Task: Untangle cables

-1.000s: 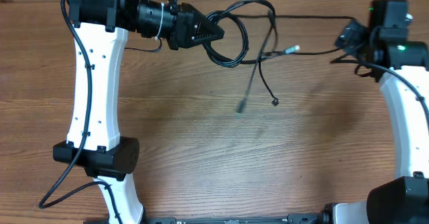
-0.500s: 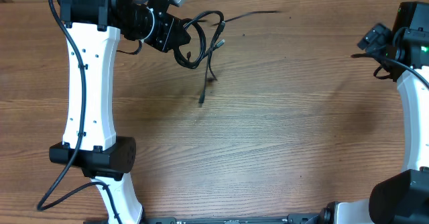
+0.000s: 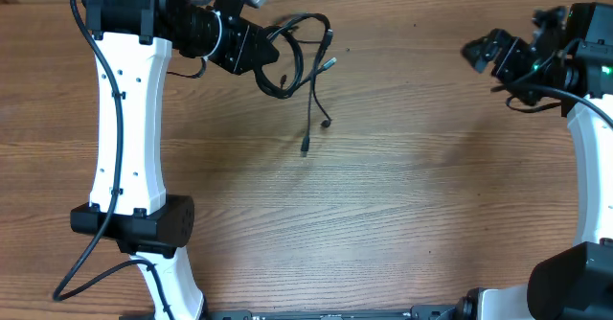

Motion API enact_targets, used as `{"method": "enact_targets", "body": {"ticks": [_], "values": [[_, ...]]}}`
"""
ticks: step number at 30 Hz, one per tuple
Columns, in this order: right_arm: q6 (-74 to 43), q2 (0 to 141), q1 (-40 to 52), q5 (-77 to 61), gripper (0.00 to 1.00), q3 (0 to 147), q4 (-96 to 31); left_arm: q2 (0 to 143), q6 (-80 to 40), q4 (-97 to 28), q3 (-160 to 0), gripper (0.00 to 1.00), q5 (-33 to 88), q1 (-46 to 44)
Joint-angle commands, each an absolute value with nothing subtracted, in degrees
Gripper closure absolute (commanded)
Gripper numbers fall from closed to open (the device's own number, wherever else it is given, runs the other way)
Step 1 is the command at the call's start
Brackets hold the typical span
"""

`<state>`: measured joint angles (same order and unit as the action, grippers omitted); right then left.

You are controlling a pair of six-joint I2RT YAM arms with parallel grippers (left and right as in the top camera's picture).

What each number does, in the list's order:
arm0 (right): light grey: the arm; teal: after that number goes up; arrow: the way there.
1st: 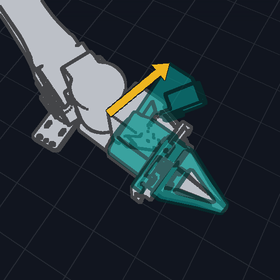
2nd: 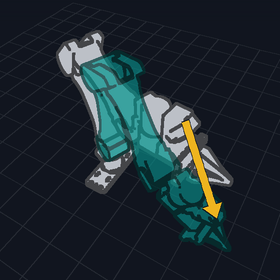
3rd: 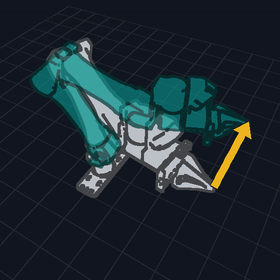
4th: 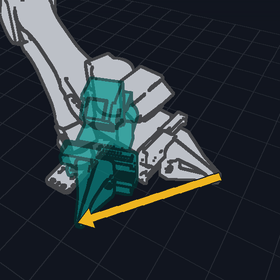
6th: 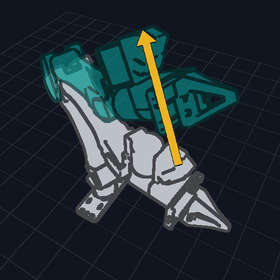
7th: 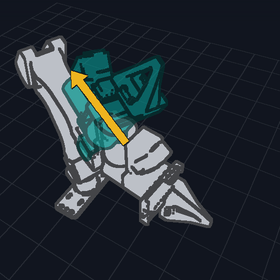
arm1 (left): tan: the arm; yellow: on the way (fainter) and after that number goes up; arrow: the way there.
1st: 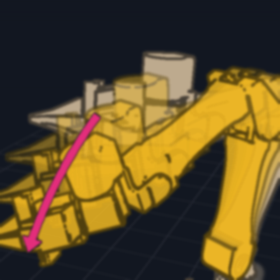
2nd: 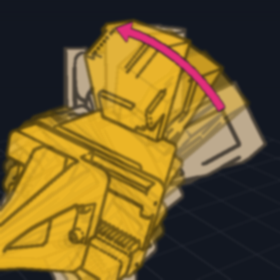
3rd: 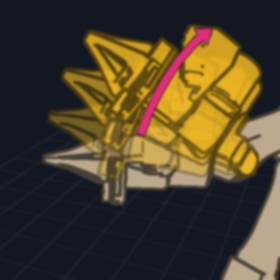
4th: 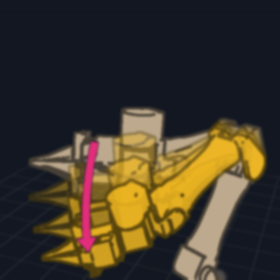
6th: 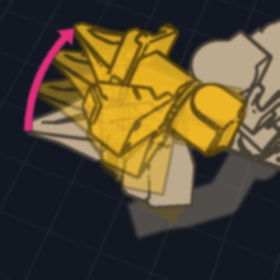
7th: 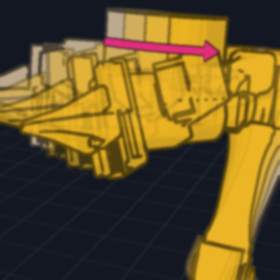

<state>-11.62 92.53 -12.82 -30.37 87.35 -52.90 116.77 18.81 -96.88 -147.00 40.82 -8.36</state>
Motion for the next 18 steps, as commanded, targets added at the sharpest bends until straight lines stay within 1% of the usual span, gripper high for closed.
{"method": "enact_targets", "body": {"ticks": [1, 3, 6, 12, 14, 18], "values": [[1.2, 92.7, -11.4, -51.1, 0.00, 88.1, -54.0, 115.1, 21.2, -96.6, -147.9, 0.96, 48.8, -8.3], [5.1, 92.7, -10.0, -54.4, 0.00, 88.1, -55.1, 115.0, 21.2, -96.5, -147.9, 0.96, 51.3, -8.3], [7.9, 92.7, -7.0, -54.8, 0.00, 88.1, -56.1, 115.1, 21.2, -96.2, -147.9, 0.96, 53.5, -8.4], [7.9, 92.7, 0.6, -54.7, 0.00, 88.1, -54.2, 115.1, 21.2, -96.1, -147.9, 0.96, 54.0, -9.1], [6.1, 92.7, 2.9, -52.3, 0.00, 88.1, -52.7, 115.1, 21.2, -96.1, -147.9, 0.96, 54.1, -9.7], [-0.1, 92.7, 7.6, -42.6, 0.00, 88.1, -49.1, 115.1, 21.2, -96.5, -147.9, 0.96, 54.1, -11.6]]}}
